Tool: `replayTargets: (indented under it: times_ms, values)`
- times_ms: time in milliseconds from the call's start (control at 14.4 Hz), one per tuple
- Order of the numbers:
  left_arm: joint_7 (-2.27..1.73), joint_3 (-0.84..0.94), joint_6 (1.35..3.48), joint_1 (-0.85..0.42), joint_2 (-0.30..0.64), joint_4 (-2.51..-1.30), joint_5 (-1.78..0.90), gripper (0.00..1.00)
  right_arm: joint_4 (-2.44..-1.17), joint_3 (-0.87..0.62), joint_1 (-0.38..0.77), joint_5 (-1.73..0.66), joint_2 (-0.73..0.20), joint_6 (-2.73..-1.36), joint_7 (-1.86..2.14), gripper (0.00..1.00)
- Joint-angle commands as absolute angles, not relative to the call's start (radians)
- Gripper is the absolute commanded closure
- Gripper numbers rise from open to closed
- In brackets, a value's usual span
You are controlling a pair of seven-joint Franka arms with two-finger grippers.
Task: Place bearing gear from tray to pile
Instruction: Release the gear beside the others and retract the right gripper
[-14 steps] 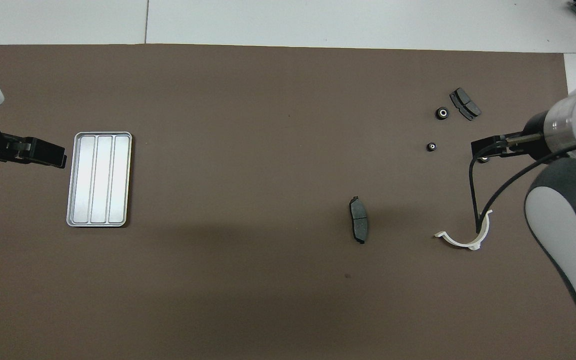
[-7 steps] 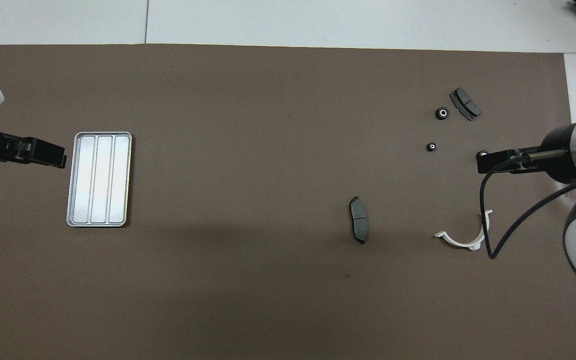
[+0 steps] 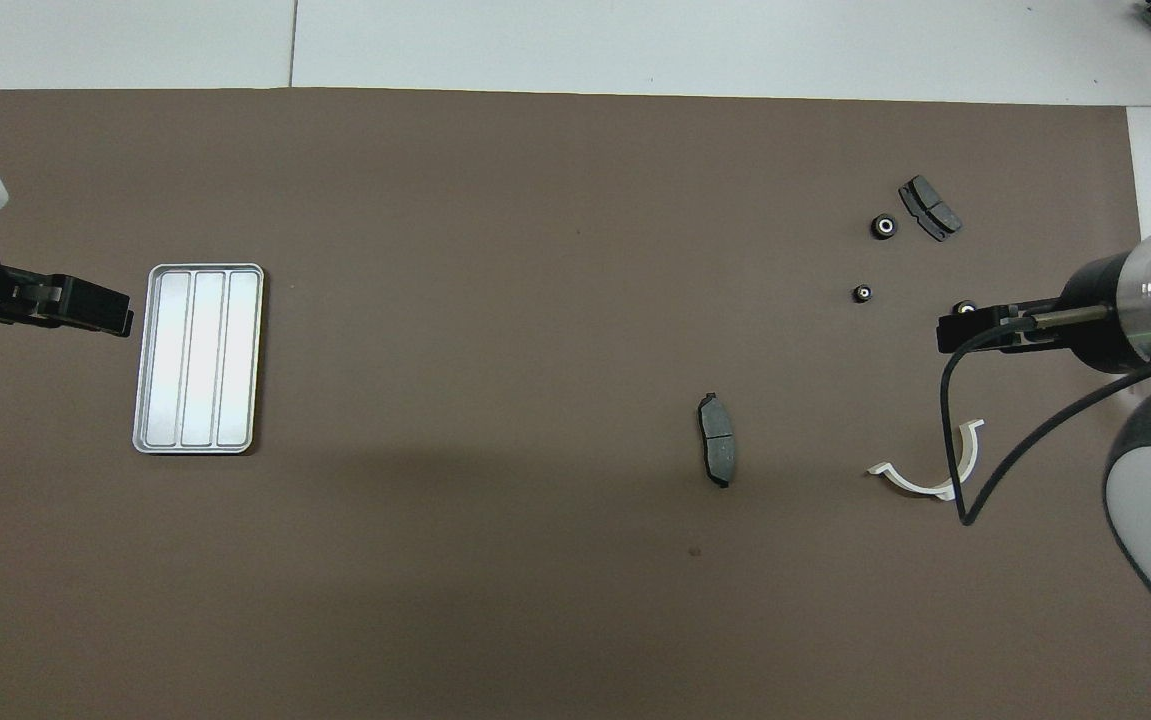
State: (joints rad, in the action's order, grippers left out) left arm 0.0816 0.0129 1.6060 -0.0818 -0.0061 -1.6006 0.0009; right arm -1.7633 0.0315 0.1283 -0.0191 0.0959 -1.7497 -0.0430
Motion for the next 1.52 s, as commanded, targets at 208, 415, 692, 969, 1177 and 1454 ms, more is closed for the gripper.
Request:
replayTargets:
  times_ms: [208,415,692,969,1177,1454]
  values:
    - [0.095,0.011,1.605,-0.075,-0.037,-1.632,-0.014,0.00,-1.763,0.035,0.112,-0.015,0.104,-1.749,-0.061,0.00]
    - [0.095,0.011,1.605,-0.075,-0.037,-1.632,-0.014,0.00,-1.621,0.041,0.100,0.014,0.037,-1.654,-0.057,0.00]
    - [0.095,0.011,1.605,-0.075,-0.037,-1.632,-0.014,0.00,-1.467,0.037,0.045,0.003,-0.055,-1.582,-0.054,0.00]
    - [0.095,0.011,1.603,-0.075,-0.037,-1.632,-0.014,0.00,-1.466,0.038,0.008,-0.008,-0.069,-1.588,0.064,0.00]
    - [0.095,0.011,1.605,-0.075,-0.037,-1.632,-0.014,0.00,-1.480,0.040,0.020,-0.029,-0.068,-1.607,0.051,0.00]
    - [0.095,0.011,1.605,-0.075,-0.037,-1.632,-0.014,0.00,-1.493,0.034,0.026,-0.060,-0.067,-1.660,-0.020,0.00]
